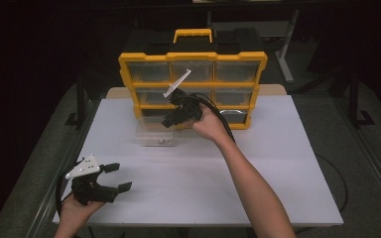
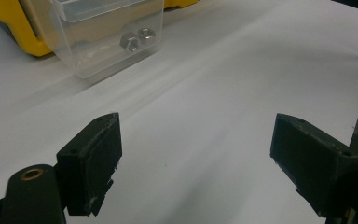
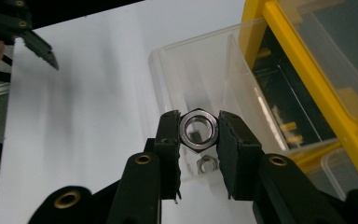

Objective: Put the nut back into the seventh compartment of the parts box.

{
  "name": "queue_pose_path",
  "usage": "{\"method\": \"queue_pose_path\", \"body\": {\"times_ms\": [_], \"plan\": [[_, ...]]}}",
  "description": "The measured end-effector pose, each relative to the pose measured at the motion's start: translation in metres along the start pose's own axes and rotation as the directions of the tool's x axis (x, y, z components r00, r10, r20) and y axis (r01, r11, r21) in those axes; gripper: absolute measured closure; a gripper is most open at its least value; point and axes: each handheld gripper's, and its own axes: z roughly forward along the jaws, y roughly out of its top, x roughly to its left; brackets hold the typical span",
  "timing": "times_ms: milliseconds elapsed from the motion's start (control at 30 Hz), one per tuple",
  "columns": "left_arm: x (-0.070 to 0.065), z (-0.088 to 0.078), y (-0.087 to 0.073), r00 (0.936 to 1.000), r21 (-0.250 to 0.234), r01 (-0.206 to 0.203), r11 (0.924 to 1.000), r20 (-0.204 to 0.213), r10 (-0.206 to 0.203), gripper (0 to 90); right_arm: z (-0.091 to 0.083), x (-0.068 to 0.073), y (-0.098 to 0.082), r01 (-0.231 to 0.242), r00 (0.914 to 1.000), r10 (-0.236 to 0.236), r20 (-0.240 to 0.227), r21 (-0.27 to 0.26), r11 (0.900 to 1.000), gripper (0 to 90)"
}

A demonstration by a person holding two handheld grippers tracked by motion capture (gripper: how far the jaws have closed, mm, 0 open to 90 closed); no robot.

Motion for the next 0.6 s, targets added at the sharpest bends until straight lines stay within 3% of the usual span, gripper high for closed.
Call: {"method": "queue_pose_path", "body": {"times_ms": [533,567,600], "plan": [[0.001,-0.001,0.0,1.0,-0.004,0.003,1.0,0.002,-0.003,16.6,0.028,-0.011,0.017,0.011,0.9999,-0.012,0.013,0.023,1.0,69.1],[0.001,-0.001,0.0,1.0,-0.003,0.004,1.0,0.002,-0.004,16.6,0.026,-0.006,0.017,-0.078,0.9969,0.076,0.02,0.074,0.994,69.0],[0.001,-0.001,0.0,1.0,-0.003,0.002,1.0,0.001,-0.002,16.1,0.028,-0.006,0.017,-0.078,0.9969,0.076,0.017,0.073,0.994,69.0]]}}
